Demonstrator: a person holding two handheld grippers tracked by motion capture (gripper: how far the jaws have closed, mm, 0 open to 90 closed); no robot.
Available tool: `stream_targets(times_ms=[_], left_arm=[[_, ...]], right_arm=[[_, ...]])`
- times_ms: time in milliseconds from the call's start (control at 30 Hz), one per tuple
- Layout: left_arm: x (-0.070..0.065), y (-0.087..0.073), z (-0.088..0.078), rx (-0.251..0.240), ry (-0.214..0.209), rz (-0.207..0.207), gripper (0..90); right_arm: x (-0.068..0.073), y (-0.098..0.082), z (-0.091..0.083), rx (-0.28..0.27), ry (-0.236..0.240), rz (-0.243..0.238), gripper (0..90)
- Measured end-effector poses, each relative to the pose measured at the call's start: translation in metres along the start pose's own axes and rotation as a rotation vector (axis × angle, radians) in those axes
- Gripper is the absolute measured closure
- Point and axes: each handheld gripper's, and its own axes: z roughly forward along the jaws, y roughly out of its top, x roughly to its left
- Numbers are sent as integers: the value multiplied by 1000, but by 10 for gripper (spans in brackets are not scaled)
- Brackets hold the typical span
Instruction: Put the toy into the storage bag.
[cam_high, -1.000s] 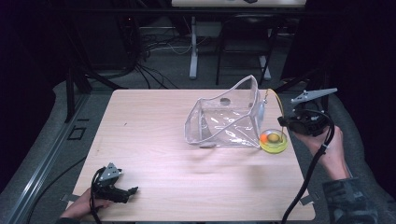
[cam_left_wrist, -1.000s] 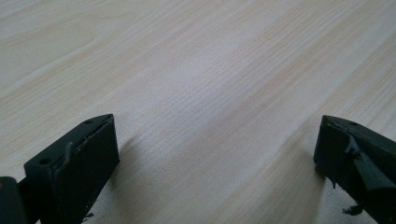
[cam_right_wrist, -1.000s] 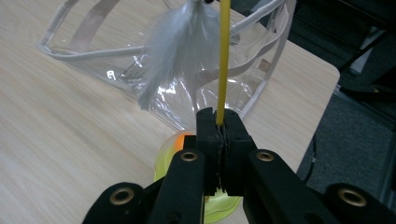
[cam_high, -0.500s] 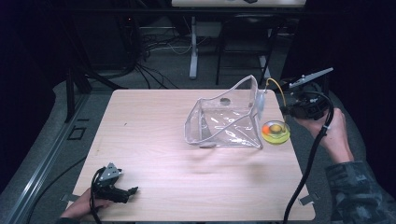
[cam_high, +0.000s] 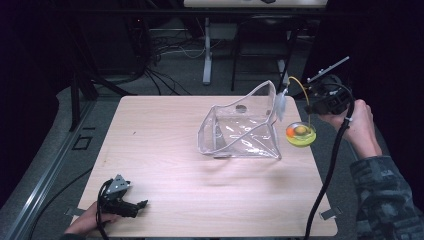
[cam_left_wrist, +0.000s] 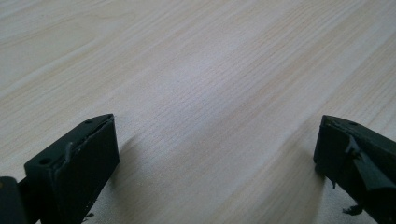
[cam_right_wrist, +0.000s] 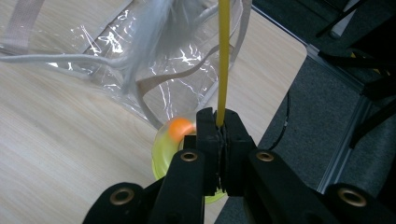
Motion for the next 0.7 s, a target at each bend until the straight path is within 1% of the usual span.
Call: stream_targets(times_ms=[33,200,267,333,433,467,700], left_arm=[[0,0,0,1,1,2,0],[0,0,0,-1,3,3,0],[0,-1,0,-2,3,-3,0],[0,0,0,-1,3,1,0],[0,0,0,-1,3,3,0],[0,0,-1,0,2,4,0],[0,0,0,-1,3,3,0]], right_arm=[[0,0,0,0,0,0,881],[-5,12,-7,21,-15,-7,881],[-5,13,-8,21,-16,-9,881],[-7,18,-11,20,-19,-10,881],[-7,21,-12,23,-20,-16,881],[-6,25,-14,33,-20,-22,881],[-5,38,-22,41,-23,-36,881]])
